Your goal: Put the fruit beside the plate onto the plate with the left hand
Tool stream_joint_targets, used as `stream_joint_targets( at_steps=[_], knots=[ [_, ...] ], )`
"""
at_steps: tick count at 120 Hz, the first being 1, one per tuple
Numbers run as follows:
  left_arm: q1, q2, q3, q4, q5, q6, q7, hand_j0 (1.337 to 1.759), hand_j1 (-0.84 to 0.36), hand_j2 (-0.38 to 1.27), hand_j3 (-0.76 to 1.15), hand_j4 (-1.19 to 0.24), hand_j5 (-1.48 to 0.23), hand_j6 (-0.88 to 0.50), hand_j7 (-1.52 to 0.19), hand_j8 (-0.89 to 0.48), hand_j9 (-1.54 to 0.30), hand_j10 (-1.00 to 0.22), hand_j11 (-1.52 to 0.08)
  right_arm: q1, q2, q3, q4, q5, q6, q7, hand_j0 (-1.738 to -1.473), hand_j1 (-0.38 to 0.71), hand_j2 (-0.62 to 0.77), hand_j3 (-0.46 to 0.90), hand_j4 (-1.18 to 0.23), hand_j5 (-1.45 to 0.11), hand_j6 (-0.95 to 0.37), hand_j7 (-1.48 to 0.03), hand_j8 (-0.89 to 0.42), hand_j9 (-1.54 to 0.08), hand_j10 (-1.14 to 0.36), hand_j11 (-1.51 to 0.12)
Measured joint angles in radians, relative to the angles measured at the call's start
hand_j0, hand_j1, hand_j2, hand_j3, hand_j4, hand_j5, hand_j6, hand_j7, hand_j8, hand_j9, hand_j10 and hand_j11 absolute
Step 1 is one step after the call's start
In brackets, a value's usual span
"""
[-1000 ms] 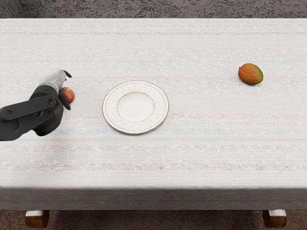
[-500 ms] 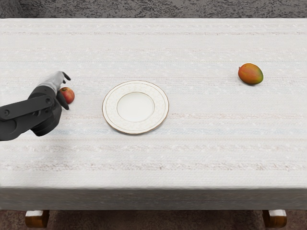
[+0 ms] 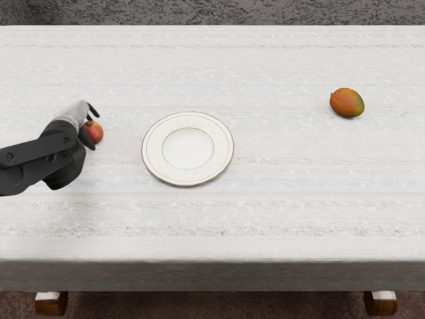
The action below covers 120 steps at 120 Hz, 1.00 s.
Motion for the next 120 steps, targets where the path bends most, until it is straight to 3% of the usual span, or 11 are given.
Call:
stream_joint_targets(
  at_steps=[29,73,97,120],
  knots=[
    [0.0,-0.001,0.001,0.001,-0.023,0.0,0.0,1.658,-0.23,0.1,0.0,-0.5,-0.63,-0.48,-0.63,-0.49,-0.64,-0.49,-0.64,0.0,0.0,0.0,-0.001,0.0,0.0,0.0,-1.658,-0.35,0.0,0.0,0.0,0.0,0.0,0.0,0.0,0.0,0.0,0.0],
    [-0.004,0.005,-0.005,-0.002,-0.062,0.001,0.001,1.655,-0.28,0.27,0.0,-0.63,-0.76,-0.46,-0.79,-0.45,-0.8,-0.61,-0.8,0.0,0.0,0.0,-0.001,0.0,0.0,0.0,-1.658,-0.35,0.0,0.0,0.0,0.0,0.0,0.0,0.0,0.0,0.0,0.0],
    [-0.01,0.043,-0.016,-0.056,-0.073,0.002,0.0,1.655,-0.26,0.32,0.0,-0.64,-0.82,-0.48,-0.83,-0.48,-0.84,-0.63,-0.84,0.0,0.0,0.0,0.0,0.0,0.0,0.0,-1.658,-0.35,0.0,0.0,0.0,0.0,0.0,0.0,0.0,0.0,0.0,0.0],
    [-0.016,0.103,-0.047,-0.171,-0.074,0.003,0.0,1.655,-0.26,0.37,0.0,-0.66,-0.86,-0.49,-0.87,-0.48,-0.87,-0.66,-0.87,0.0,0.0,0.0,0.0,0.0,0.0,0.0,-1.658,-0.35,0.0,0.0,0.0,0.0,0.0,0.0,0.0,0.0,0.0,0.0]
  ],
)
